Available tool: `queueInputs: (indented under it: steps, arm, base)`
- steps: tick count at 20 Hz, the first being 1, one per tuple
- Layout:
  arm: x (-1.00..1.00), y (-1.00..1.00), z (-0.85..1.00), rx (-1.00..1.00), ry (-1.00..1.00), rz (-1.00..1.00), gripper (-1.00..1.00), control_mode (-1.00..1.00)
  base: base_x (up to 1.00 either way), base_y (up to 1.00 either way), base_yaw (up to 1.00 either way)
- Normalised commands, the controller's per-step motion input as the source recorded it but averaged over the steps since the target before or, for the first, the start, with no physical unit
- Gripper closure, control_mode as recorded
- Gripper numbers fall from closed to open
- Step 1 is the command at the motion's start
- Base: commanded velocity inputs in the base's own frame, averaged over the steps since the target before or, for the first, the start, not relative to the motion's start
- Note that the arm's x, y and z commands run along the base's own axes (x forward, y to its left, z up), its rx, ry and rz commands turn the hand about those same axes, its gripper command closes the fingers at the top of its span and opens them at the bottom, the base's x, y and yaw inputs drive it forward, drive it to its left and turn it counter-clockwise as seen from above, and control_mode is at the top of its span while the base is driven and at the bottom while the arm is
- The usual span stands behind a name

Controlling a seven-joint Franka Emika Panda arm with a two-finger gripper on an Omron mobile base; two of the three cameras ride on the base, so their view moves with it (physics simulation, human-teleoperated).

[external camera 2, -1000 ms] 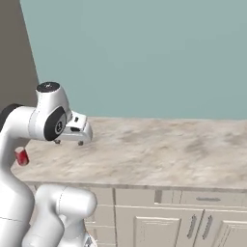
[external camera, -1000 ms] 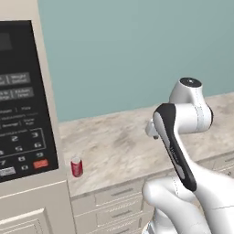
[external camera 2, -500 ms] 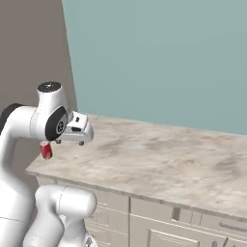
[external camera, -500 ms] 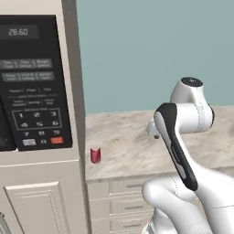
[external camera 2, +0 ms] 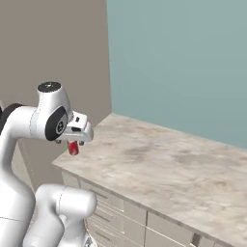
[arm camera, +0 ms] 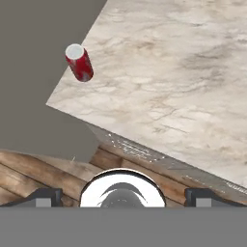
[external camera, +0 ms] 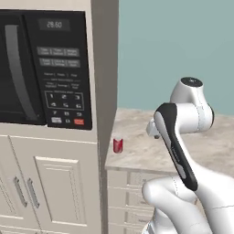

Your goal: Four empty soda cans are scattered around the kitchen. Gather all the cans and cluster them next to the stove for recycling.

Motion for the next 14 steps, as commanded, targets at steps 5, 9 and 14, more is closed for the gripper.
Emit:
queueInputs:
  steps: [5,9,14]
  arm:
    - [0.0,0.0,0.0,0.0,0.0,0.0,-1.0,1.0]
    - [0.0,0.0,0.0,0.0,0.0,0.0,-1.0,1.0]
    - [0.0,0.0,0.0,0.0,0.0,0.0,-1.0,1.0]
  base:
    - [-0.19,0.0,0.34]
    - [0.0,0.0,0.27]
    - [0.0,-0.06,0.24]
